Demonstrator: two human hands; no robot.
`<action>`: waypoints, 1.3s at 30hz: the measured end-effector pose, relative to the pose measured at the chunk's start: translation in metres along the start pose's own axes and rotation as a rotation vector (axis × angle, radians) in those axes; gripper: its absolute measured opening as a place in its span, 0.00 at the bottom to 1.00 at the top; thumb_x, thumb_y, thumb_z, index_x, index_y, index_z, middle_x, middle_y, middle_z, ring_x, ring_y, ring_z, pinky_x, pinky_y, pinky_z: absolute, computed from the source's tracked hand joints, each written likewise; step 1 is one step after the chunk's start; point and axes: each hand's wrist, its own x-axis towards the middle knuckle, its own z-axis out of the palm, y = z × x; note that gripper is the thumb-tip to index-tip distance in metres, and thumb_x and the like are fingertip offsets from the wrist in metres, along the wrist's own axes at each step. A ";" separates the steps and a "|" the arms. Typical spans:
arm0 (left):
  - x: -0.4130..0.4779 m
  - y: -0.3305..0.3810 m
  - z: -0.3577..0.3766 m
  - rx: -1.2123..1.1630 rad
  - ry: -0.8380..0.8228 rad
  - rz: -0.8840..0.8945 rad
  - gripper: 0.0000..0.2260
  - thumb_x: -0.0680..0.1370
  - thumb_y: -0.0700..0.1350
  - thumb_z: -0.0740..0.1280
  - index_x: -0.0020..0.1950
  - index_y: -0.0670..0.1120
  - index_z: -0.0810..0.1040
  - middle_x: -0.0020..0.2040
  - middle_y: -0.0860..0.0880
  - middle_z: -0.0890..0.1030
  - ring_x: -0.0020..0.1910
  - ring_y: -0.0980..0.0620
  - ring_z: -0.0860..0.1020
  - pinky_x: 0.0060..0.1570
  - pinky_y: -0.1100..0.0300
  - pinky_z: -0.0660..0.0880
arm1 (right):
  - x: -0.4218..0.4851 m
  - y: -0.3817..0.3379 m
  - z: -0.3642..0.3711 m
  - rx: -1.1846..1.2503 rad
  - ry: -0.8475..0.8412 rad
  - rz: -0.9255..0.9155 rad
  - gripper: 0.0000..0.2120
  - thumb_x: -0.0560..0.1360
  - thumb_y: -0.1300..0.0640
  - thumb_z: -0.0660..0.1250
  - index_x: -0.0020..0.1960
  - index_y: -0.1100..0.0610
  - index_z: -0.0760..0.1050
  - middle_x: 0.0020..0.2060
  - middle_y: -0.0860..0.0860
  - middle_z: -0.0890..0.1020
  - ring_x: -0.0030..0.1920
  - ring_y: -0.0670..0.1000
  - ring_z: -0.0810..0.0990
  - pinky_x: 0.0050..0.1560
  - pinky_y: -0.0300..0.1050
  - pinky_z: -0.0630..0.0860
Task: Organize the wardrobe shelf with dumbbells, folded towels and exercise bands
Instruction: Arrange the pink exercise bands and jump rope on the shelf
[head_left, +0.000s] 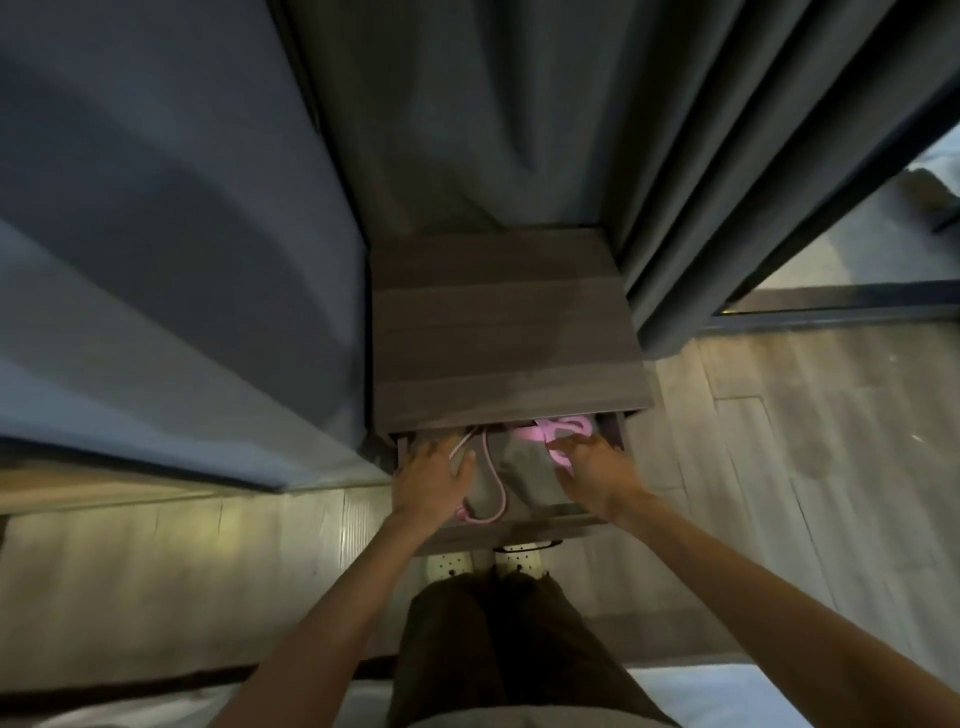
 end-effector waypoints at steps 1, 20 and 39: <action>0.000 -0.004 0.009 -0.026 -0.005 -0.018 0.20 0.82 0.56 0.53 0.72 0.51 0.65 0.69 0.42 0.70 0.64 0.42 0.72 0.62 0.47 0.71 | 0.005 0.003 0.009 0.008 -0.014 0.006 0.16 0.78 0.58 0.61 0.66 0.51 0.71 0.59 0.53 0.78 0.55 0.52 0.78 0.54 0.44 0.77; 0.138 -0.072 0.190 0.025 0.026 -0.008 0.26 0.80 0.55 0.60 0.75 0.48 0.61 0.70 0.43 0.68 0.67 0.40 0.69 0.64 0.44 0.69 | 0.137 0.106 0.191 0.093 0.122 -0.009 0.28 0.74 0.62 0.65 0.73 0.62 0.64 0.68 0.59 0.70 0.68 0.59 0.67 0.67 0.48 0.65; 0.214 -0.072 0.260 0.121 0.422 0.058 0.27 0.79 0.49 0.62 0.75 0.44 0.57 0.72 0.43 0.64 0.70 0.42 0.61 0.70 0.45 0.59 | 0.225 0.120 0.230 -0.120 0.290 0.081 0.22 0.79 0.53 0.59 0.70 0.60 0.63 0.64 0.62 0.71 0.64 0.63 0.66 0.58 0.55 0.68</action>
